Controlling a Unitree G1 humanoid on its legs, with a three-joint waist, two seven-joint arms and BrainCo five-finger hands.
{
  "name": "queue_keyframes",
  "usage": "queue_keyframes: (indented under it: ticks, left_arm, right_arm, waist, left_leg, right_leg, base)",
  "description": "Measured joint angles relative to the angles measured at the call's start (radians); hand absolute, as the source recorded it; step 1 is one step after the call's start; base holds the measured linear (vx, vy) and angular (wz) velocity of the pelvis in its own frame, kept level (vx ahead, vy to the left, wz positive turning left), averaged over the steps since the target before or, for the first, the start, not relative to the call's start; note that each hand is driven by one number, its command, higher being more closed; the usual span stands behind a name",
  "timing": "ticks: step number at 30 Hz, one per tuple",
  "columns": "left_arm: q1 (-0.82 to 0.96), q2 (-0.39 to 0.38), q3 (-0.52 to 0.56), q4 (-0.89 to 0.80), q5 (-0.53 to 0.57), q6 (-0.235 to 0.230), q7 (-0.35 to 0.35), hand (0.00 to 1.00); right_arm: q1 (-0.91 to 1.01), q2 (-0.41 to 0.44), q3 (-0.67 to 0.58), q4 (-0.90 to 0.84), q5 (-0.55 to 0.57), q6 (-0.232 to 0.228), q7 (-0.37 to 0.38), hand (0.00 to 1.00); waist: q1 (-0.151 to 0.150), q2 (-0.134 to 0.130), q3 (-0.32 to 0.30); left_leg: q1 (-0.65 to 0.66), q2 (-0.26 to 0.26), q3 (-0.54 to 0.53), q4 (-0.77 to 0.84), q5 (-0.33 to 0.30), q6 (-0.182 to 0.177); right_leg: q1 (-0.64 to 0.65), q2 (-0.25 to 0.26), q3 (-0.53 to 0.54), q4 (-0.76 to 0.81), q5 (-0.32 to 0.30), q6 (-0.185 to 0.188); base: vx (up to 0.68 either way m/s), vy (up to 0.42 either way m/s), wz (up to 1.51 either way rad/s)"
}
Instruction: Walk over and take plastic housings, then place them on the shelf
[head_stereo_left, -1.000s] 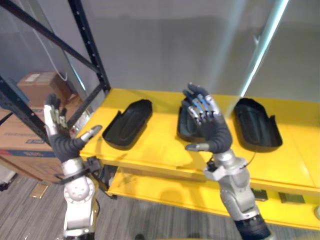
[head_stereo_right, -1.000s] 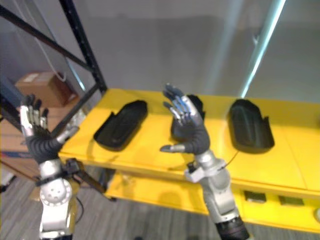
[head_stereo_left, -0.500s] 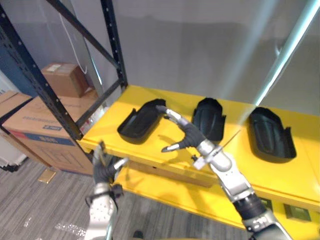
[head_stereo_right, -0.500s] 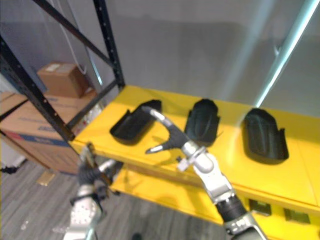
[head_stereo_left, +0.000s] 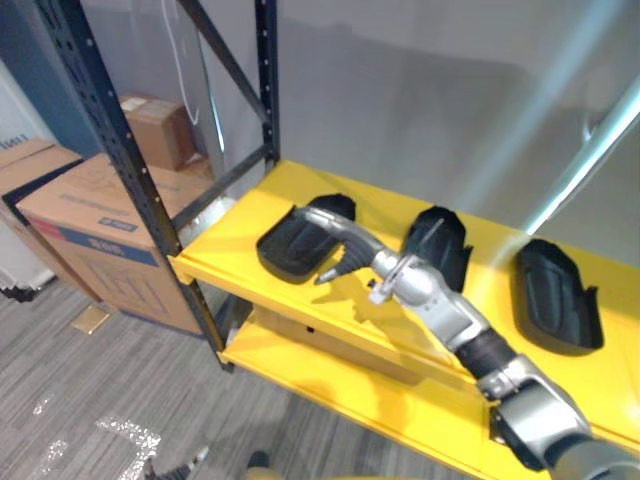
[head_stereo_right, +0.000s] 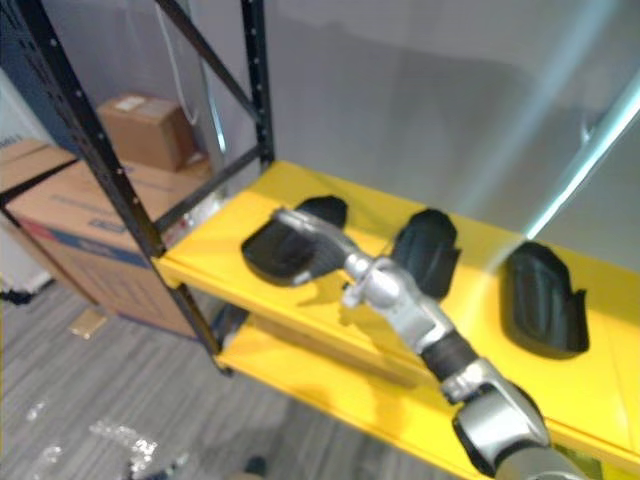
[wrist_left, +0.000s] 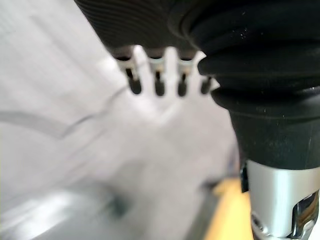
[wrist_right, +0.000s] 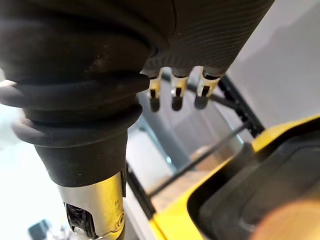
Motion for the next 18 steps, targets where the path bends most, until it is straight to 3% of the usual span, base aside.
queue_keyframes:
  ticks: [5,9,13,18]
  left_arm:
    - [-0.008,0.043,-0.002,0.008,0.029,0.123,-0.164,0.0]
    - [-0.031,0.067,-0.004,0.038,0.026,0.167,-0.205,0.0]
    - [-0.032,0.073,-0.005,0.039,0.026,0.178,-0.208,0.0]
    - [-0.032,0.076,-0.005,0.04,0.026,0.182,-0.222,0.0]
  right_arm:
    - [-0.078,0.002,0.083,0.008,0.001,-0.022,0.152,0.0]
    - [-0.13,0.002,0.152,0.019,0.002,0.001,0.267,0.0]
    - [-0.16,0.002,0.18,0.023,-0.007,0.015,0.302,0.0]
    - [-0.19,0.003,0.186,0.074,-0.097,0.018,0.273,0.0]
  waist:
    - [0.019,-0.008,-0.003]
    - [0.019,-0.011,-0.005]
    - [0.019,-0.017,-0.009]
    - [0.021,-0.022,-0.013]
  left_leg:
    - [0.001,0.016,0.02,0.0,-0.002,-0.004]
    - [0.001,0.016,0.02,0.0,-0.002,-0.004]
    - [0.001,0.017,0.022,0.0,0.001,-0.009]
    - [0.001,0.018,0.022,0.0,0.002,-0.01]
  right_leg:
    - [-0.008,0.009,0.009,-0.002,0.004,-0.007]
    - [-0.008,0.009,0.008,-0.003,0.004,-0.007]
    - [-0.008,0.01,0.009,-0.006,0.005,-0.007]
    - [-0.005,0.013,0.008,-0.013,0.008,-0.008]
  base:
    - [-0.01,-0.022,-0.11]
    - [0.0,-0.003,-0.01]
    - [0.0,0.0,0.0]
    - [0.0,0.0,0.0]
